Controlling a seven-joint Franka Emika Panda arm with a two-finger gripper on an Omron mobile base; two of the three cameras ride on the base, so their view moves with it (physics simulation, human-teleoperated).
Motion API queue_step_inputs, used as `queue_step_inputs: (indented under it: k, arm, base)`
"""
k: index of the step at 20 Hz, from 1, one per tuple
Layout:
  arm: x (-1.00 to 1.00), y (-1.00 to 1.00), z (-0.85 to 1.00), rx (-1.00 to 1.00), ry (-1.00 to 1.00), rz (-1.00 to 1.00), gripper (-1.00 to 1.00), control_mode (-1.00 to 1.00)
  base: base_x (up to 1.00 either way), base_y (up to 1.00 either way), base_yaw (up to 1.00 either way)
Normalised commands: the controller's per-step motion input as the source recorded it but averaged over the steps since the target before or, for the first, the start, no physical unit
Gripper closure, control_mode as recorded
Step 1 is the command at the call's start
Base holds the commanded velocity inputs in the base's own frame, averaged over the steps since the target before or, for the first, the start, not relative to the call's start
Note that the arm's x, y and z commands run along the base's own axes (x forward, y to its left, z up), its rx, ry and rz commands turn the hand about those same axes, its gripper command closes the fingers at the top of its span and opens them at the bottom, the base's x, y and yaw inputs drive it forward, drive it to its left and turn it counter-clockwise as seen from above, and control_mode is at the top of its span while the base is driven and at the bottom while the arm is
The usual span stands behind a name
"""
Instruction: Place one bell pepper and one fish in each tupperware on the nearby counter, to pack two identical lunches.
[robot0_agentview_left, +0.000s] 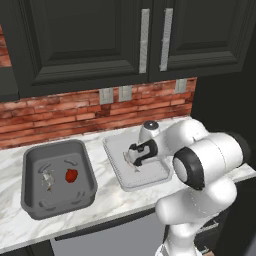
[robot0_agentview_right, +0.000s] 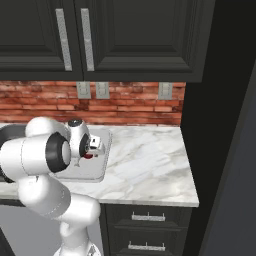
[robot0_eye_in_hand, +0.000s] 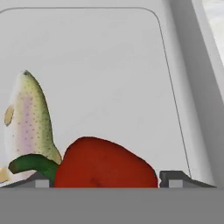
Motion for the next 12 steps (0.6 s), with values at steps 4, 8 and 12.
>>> queue_step_inputs:
  k: [4,8,12]
  arm:
    - [-0.76,0.07,0.21,-0.03,-0.11,-0.04,-1.00,-1.00]
    - [-0.91,-0.06,0.68,0.00,-0.06,-0.06,-1.00,-1.00]
    - [-0.20,-0.22,0.51,0.00,-0.02,-0.06,-1.00,-1.00]
  base:
    - [0.00,0.00,0.00]
    - [0.00,0.00,0.00]
    - [0.00,0.00,0.00]
